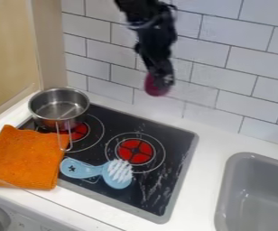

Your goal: Put the red thing in the silver suit

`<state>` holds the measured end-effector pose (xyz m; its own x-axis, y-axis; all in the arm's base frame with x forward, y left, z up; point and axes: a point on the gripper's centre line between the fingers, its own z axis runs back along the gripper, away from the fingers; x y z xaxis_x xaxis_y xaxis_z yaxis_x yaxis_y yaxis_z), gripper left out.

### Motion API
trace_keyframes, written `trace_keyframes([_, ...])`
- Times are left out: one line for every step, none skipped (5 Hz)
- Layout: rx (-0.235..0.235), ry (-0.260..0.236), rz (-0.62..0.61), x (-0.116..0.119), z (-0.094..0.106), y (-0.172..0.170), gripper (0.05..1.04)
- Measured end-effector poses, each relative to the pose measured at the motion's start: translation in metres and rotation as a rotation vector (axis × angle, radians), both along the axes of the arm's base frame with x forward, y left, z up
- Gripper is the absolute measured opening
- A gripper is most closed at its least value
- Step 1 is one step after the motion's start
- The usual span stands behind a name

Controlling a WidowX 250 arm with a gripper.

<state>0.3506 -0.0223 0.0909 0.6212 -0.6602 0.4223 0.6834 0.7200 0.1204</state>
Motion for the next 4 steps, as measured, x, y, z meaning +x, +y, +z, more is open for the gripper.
trace_keyframes([0.007,-0.038,0.094,-0.009,0.017,0.033,0.654])
trace_keyframes([0.007,-0.037,0.181,-0.026,0.022,0.055,0.653])
trace_keyframes([0.01,-0.016,0.243,-0.034,0.02,0.076,0.653])
trace_keyframes([0.013,-0.015,0.292,-0.038,0.02,0.096,0.653])
